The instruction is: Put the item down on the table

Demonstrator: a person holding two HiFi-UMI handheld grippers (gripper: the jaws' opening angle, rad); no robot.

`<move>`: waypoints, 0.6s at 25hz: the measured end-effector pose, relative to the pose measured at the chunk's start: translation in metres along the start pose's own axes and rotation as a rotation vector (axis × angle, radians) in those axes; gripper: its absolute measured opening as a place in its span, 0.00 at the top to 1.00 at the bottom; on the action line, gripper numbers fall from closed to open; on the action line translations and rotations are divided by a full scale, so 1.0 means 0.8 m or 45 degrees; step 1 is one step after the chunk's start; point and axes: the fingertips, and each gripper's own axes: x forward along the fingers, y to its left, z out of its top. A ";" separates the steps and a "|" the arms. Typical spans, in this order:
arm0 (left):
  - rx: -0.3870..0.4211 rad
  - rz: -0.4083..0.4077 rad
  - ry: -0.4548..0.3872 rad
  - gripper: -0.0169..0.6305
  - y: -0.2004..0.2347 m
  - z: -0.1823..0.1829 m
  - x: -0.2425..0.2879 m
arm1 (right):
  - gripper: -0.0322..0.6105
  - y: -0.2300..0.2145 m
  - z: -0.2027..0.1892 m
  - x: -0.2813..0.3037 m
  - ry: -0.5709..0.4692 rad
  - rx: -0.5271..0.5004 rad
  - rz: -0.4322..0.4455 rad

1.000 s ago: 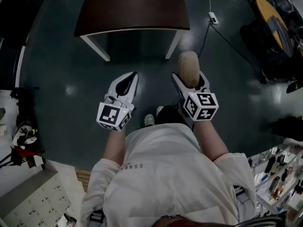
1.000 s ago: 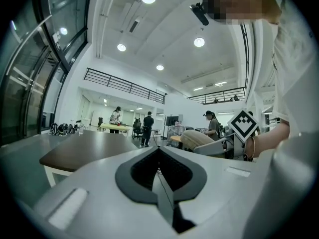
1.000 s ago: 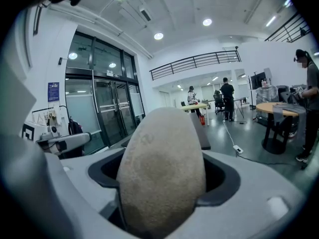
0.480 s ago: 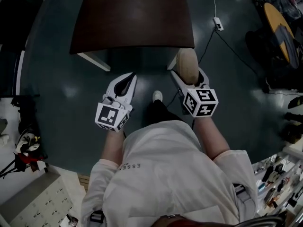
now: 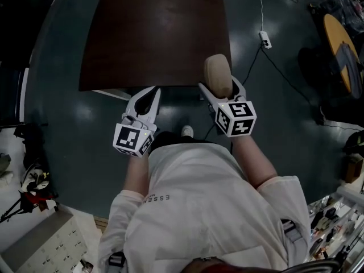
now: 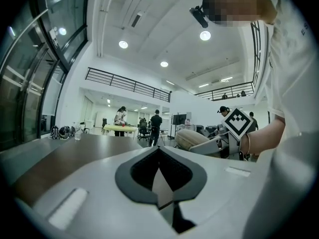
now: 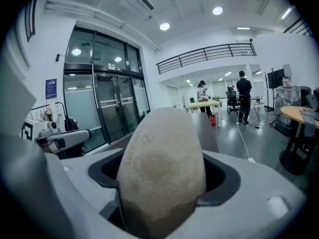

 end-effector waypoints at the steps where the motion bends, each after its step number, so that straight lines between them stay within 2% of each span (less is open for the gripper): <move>1: -0.005 0.002 0.005 0.96 0.005 -0.001 0.007 | 0.34 -0.004 0.002 0.009 0.008 0.001 0.004; 8: -0.036 0.009 0.026 0.96 0.057 -0.002 0.052 | 0.34 -0.015 0.008 0.080 0.077 0.011 0.014; 15: -0.071 -0.049 0.054 0.96 0.115 -0.012 0.108 | 0.34 -0.030 -0.019 0.166 0.219 0.015 -0.034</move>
